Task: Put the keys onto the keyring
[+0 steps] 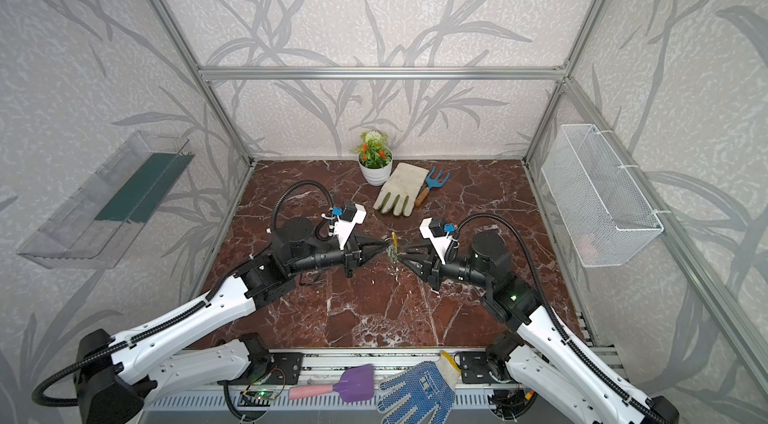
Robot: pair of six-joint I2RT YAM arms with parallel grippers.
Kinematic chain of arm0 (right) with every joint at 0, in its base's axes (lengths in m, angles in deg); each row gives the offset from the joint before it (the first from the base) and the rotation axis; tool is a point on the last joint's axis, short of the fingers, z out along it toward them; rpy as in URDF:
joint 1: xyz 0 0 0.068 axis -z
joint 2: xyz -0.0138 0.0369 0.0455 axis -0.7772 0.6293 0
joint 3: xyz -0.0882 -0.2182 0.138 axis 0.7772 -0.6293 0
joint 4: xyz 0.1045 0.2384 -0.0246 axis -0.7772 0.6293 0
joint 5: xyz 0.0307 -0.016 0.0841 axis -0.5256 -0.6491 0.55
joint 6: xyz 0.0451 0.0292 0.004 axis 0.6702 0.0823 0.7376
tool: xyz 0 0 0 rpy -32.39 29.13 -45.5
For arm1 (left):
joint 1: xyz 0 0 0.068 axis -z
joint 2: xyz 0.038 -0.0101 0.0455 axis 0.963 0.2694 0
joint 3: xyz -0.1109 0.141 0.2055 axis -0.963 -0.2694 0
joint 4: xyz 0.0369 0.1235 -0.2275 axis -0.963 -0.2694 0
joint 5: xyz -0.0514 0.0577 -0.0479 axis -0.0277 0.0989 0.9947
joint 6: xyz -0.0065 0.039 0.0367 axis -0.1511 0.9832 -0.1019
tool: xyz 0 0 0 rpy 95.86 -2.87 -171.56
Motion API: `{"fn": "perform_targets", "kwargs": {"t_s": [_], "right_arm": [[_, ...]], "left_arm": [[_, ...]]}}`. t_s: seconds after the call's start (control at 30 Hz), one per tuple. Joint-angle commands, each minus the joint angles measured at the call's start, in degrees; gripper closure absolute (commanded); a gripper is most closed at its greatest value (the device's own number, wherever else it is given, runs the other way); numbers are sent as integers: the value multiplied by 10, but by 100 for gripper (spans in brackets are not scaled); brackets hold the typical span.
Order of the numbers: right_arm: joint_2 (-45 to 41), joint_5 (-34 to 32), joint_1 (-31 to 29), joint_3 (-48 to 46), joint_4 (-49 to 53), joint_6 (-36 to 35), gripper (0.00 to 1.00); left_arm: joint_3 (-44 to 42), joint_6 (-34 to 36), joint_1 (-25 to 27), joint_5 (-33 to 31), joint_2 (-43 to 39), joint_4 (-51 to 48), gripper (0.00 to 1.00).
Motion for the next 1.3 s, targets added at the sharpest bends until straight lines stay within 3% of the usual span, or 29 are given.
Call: {"fn": "perform_targets", "kwargs": {"t_s": [0.0,0.27,1.0,1.27], "right_arm": [[-6,-20,-4,-17,-69,43,70],[0,-37,-3,-35,-141,54,69],[77,-3,-18,-43,-278,75,65],[90,12,-17,-53,-308,84,76]], "left_arm": [[-25,-45,-3,-11,-10,162,100],[-44,-51,-2,9,-3,218,100],[-32,-59,-2,27,10,208,100],[-31,-60,-2,27,8,205,100]]}}
